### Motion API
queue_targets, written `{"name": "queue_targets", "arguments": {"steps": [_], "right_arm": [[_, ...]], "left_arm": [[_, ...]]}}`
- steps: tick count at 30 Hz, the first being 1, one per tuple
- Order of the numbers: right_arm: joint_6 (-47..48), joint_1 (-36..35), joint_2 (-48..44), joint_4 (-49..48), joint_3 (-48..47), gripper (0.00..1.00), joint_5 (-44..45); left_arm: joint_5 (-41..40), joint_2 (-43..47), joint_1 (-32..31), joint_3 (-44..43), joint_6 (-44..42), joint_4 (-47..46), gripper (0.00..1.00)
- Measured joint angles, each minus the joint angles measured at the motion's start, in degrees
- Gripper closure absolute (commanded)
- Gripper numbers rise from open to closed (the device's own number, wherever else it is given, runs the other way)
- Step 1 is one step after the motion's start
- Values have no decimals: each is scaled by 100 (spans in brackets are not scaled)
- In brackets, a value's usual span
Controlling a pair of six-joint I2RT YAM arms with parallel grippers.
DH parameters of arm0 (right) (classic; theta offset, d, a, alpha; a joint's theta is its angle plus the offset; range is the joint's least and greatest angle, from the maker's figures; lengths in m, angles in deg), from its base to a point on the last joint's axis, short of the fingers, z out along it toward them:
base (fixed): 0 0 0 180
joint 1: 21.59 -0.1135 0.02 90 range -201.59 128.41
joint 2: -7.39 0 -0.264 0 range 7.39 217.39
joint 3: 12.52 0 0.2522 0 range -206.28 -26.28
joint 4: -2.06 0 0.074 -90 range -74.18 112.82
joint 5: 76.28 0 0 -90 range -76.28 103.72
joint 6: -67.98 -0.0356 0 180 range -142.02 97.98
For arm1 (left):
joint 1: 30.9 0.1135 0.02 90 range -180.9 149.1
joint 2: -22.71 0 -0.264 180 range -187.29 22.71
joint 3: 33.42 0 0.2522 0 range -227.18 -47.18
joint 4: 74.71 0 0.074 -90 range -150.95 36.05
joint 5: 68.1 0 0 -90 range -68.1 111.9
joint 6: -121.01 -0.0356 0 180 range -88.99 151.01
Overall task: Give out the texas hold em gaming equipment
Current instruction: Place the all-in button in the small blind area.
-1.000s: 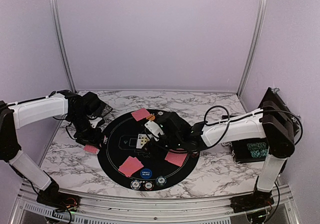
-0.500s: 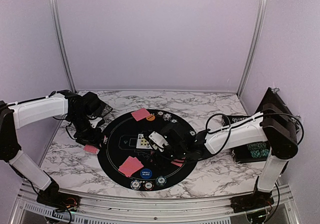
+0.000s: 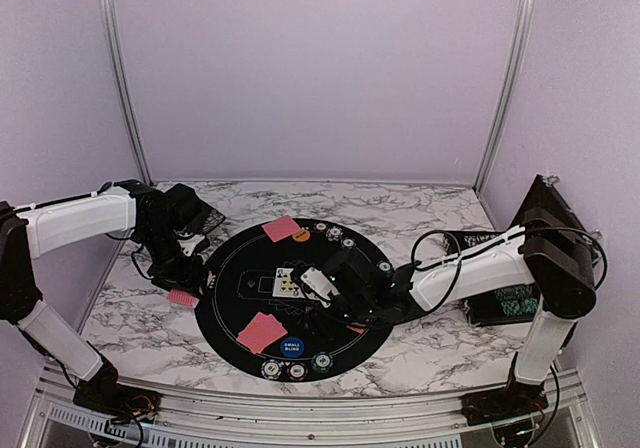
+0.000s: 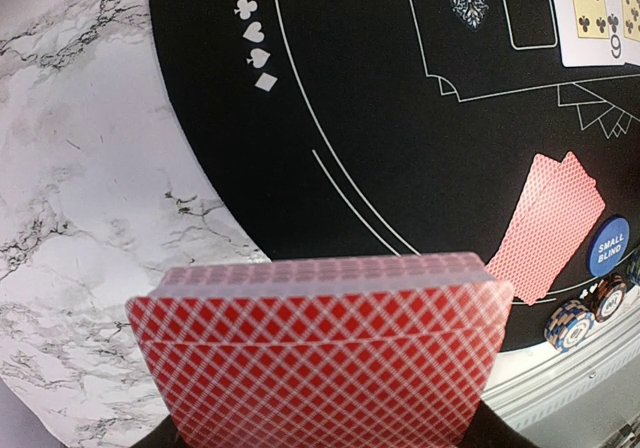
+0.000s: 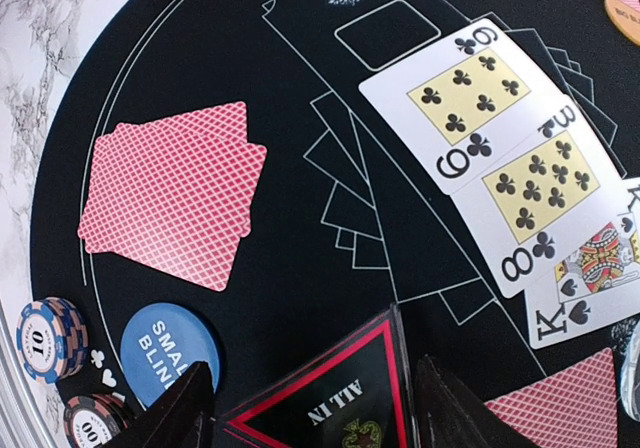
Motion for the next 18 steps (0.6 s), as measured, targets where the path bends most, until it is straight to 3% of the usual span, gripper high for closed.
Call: {"name": "queue_targets", "arguments": {"steps": [18], "right_arm": [[-199,-39,-15,92,138,33,24]], "left_arm": [[0,0,0,2,0,0,43]]}}
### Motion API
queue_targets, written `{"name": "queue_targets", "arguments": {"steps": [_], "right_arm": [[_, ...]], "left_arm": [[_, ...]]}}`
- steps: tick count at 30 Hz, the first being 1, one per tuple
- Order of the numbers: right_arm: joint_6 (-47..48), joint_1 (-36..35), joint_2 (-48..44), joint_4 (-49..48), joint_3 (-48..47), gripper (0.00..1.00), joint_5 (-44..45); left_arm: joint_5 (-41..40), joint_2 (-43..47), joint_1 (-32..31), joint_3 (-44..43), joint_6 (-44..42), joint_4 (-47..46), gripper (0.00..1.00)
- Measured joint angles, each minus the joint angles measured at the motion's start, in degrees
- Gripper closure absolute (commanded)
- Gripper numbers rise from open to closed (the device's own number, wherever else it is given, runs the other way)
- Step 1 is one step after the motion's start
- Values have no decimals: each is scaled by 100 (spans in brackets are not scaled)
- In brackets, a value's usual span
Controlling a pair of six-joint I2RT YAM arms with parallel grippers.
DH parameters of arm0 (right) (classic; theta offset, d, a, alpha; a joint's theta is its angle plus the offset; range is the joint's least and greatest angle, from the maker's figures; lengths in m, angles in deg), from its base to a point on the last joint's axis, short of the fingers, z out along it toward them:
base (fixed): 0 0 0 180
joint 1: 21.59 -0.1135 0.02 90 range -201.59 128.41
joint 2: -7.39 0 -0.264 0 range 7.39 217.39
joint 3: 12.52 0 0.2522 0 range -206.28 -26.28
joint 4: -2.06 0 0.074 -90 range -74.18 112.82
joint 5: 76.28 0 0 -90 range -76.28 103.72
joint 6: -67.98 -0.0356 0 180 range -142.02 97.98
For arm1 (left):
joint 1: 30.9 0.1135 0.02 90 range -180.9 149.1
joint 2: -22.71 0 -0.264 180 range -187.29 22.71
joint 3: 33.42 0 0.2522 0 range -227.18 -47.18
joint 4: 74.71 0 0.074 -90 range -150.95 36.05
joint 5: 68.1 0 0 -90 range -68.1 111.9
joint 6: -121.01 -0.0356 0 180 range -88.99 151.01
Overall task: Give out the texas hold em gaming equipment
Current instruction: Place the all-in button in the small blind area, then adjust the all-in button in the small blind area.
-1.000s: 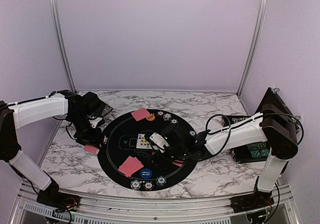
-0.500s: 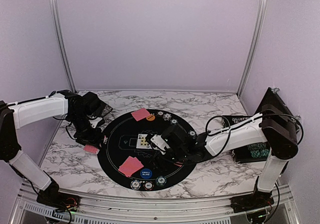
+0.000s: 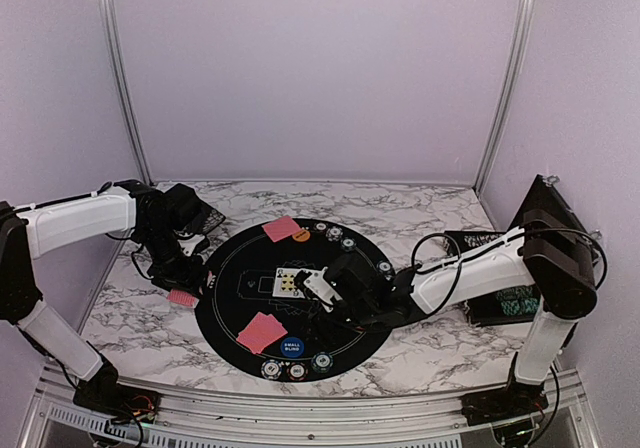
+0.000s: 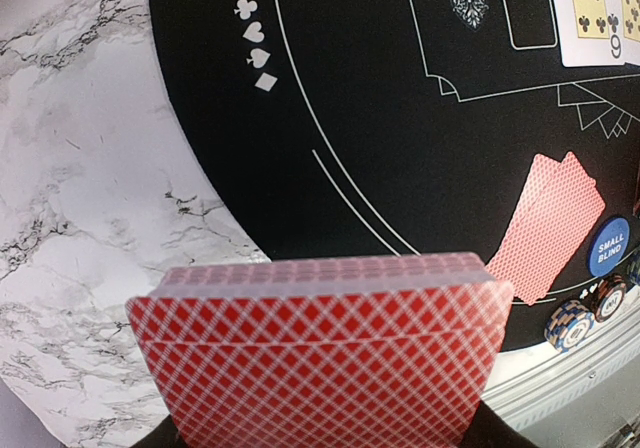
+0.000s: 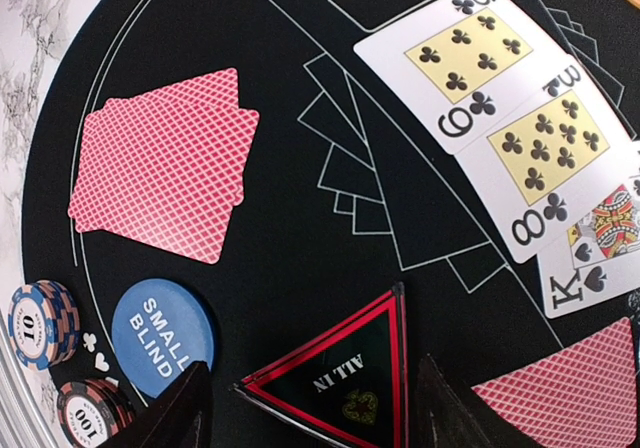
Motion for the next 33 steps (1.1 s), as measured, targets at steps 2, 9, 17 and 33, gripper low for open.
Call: {"name": "queue_targets", "arguments": {"steps": [2,9,17,33], "right_arm": [[-55,0,0,103,-52,33,-11],[-328,103,0,289,-297,33,-341],[-634,361,87,404,-490,33,-726],[-887,619,400,531,-658,33,-1102]], "left_arm": [[0,0,0,-2,0,-2,43],[0,0,0,-2,0,0,43],[0,0,0,-2,-4,-2,43],[0,0,0,-2,-17,0,43]]}}
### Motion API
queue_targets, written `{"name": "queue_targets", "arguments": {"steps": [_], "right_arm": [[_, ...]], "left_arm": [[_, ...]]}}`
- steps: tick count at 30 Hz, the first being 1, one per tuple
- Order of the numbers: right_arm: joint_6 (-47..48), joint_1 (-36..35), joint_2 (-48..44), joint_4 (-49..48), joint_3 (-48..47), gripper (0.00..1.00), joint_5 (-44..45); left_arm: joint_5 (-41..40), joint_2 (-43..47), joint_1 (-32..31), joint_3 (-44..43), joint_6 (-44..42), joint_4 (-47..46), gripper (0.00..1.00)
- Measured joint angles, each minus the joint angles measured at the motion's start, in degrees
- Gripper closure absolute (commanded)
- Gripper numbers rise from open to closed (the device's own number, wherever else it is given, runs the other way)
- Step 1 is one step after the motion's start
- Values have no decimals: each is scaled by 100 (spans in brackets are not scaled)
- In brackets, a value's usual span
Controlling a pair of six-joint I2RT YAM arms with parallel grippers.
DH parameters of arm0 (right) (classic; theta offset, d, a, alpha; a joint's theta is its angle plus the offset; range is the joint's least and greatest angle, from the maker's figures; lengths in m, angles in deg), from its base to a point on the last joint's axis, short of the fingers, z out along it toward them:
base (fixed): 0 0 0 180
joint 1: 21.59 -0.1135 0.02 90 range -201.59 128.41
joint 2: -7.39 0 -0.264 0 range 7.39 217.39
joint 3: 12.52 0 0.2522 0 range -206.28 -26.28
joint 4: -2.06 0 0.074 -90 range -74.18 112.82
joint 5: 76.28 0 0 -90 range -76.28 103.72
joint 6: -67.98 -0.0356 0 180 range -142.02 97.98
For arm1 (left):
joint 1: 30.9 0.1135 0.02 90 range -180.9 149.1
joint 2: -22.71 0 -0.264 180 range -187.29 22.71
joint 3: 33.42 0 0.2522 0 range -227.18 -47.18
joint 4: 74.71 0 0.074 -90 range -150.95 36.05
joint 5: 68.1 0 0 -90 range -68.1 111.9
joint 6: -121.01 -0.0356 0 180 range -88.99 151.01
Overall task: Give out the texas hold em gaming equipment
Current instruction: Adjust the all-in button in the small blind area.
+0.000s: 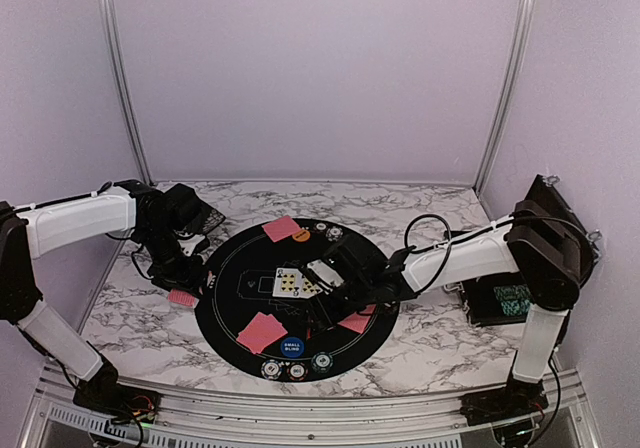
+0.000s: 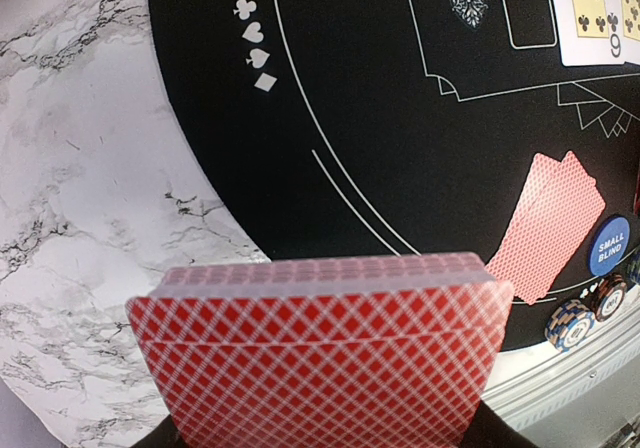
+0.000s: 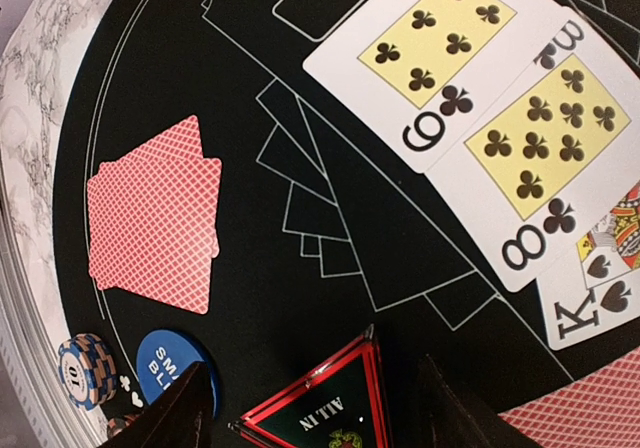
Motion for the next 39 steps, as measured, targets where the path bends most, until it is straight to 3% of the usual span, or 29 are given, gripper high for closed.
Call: {"name": "queue_targets", "arguments": {"steps": [39], "right_arm": [[-138,-393,-59,26,142,34,-249]], "left_arm": [[46,-223,-46,-140,-2,4,44]]}}
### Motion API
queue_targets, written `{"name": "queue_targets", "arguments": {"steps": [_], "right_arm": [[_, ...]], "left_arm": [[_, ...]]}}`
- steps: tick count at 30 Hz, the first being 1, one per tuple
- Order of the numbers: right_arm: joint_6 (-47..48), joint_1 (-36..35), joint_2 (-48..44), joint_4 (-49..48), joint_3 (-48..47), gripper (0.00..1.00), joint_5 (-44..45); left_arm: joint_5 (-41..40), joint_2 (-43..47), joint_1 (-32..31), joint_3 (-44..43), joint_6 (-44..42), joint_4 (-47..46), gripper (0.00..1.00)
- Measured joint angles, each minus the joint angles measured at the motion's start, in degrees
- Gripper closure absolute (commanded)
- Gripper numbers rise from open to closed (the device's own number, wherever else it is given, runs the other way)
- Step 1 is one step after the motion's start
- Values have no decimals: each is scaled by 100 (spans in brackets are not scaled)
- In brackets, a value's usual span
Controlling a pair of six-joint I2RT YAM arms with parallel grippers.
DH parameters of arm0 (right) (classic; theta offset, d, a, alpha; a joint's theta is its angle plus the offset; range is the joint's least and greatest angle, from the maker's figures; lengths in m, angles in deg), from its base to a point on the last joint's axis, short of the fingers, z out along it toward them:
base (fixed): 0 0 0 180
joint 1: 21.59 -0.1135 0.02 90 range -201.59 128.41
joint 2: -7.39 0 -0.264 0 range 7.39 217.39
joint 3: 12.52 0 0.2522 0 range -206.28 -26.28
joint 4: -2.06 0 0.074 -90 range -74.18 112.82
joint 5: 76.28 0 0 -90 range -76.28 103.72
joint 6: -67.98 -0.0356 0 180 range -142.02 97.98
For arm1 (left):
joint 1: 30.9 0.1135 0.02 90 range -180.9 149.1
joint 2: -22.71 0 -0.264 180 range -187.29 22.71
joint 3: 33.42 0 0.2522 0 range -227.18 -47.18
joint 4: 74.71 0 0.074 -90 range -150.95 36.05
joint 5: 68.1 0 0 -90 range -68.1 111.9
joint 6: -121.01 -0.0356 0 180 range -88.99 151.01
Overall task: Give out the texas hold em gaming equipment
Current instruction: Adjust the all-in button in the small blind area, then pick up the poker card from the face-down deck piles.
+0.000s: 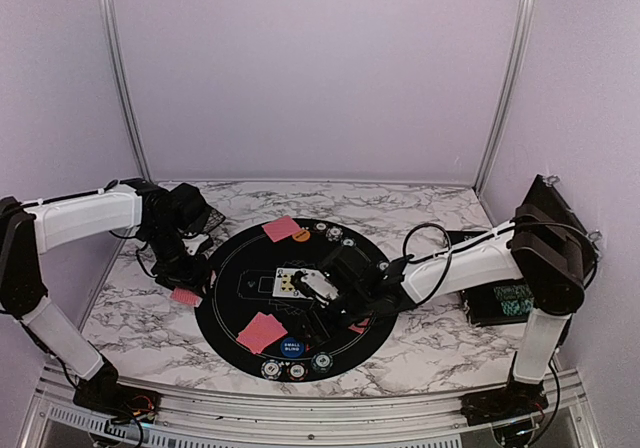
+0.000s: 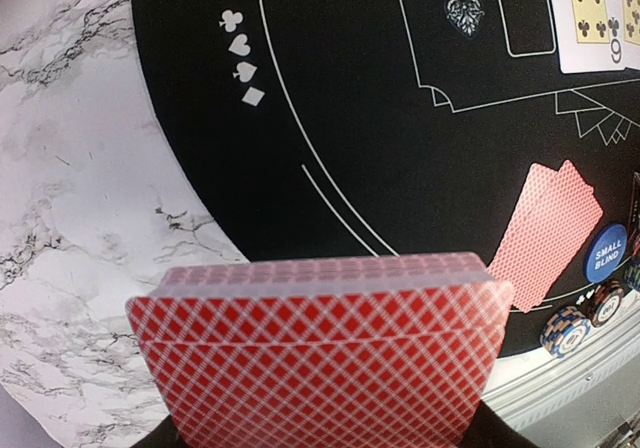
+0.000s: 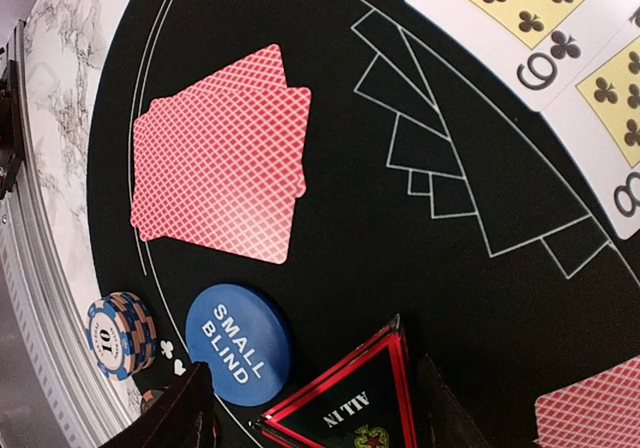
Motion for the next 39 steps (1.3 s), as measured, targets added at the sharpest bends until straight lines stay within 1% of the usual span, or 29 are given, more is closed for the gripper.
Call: {"name": "queue_targets", "arguments": {"steps": [7,11,16,19,23,28,31,39], "right_arm": [[-157,98,-101,90,9,33,2],[-234,293,-234,107,-13,33,2],[-334,557,-264,96,-313,33,-138],[-446,713,-219,11,-623,33,-457],[-728,916,-31,-433,-933,33,-975],[-1211,1137,474,-986,-1268,33,-1650],[-1517,1191,833,-1250,-1508,33,-1987],[-2350,1196,1443,-2105,-1775,33,-2686]], "left_arm": [[0,-107,-85,-173,0,2,44],[0,-173,-125,-273,-2,2,44],[0,-264,-210,-404,-17,-2,44],[2,-334,-286,-470,-28,9,44],[0,-446,-409,-645,-79,35,44],[0,-577,-614,-868,-151,57,44],[4,-654,-774,-960,-175,87,44],[55,-739,-1067,-1082,-269,149,44]]}}
